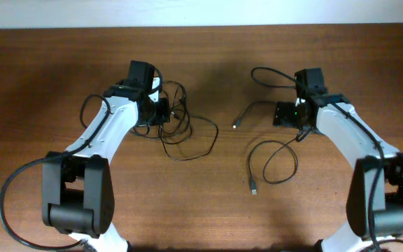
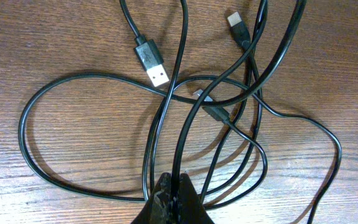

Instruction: Untangle cables

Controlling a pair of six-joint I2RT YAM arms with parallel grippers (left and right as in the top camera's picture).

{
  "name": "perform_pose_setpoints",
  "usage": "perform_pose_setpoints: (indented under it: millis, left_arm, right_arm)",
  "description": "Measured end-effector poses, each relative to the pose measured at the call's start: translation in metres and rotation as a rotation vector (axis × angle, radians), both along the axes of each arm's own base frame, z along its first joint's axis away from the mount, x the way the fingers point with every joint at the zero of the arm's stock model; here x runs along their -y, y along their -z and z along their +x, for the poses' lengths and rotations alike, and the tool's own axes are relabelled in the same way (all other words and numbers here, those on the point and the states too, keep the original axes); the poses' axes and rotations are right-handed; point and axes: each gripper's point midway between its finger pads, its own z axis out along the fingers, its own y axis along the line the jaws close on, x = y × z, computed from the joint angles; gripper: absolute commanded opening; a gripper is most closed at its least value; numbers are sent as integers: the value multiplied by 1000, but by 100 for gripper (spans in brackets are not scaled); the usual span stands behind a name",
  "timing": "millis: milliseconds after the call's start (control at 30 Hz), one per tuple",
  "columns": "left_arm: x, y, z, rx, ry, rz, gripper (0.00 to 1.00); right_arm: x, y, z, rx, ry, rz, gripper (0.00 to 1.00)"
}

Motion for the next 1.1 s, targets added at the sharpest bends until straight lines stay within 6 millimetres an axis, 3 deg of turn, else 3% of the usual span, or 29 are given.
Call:
perform_pose_setpoints:
  millis: [67, 133, 267, 300, 467, 567, 700, 833, 900, 1000, 1033, 1100]
  left_arm:
    - [0, 0, 0, 0, 0, 0, 0]
    - [0, 0, 0, 0, 0, 0, 0]
    - [0, 0, 0, 0, 0, 0, 0]
    - [0, 0, 0, 0, 0, 0, 0]
    - [0, 0, 0, -1, 0, 0, 0]
    - [0, 0, 0, 0, 0, 0, 0]
    - [0, 0, 0, 0, 0, 0, 0]
    - [0, 0, 0, -1, 0, 0, 0]
    - [0, 0, 0, -1, 0, 0, 0]
    - [0, 0, 0, 0, 0, 0, 0]
    - [0, 0, 0, 0, 0, 0, 0]
    - [0, 0, 0, 0, 0, 0, 0]
  right_arm:
    - [0, 4, -1, -10, 2, -2, 49]
    - [1, 5, -3, -21, 11, -3, 31]
    - [3, 8, -16, -72, 18, -11, 28]
    - [4, 8, -16, -76, 20, -11, 4]
    - [-2, 12, -41, -182, 8, 31, 5]
    - [-12, 4, -59, -249, -14, 94, 21]
    - [-16, 1, -69, -277, -29, 115, 25]
    - [-16, 17, -76, -276, -38, 117, 42]
    - [-15, 26, -81, -279, -46, 116, 45]
    - [-15, 34, -87, -286, -46, 115, 44]
    - [-14, 36, -89, -290, -46, 115, 35]
    - [-15, 38, -90, -290, -44, 118, 4]
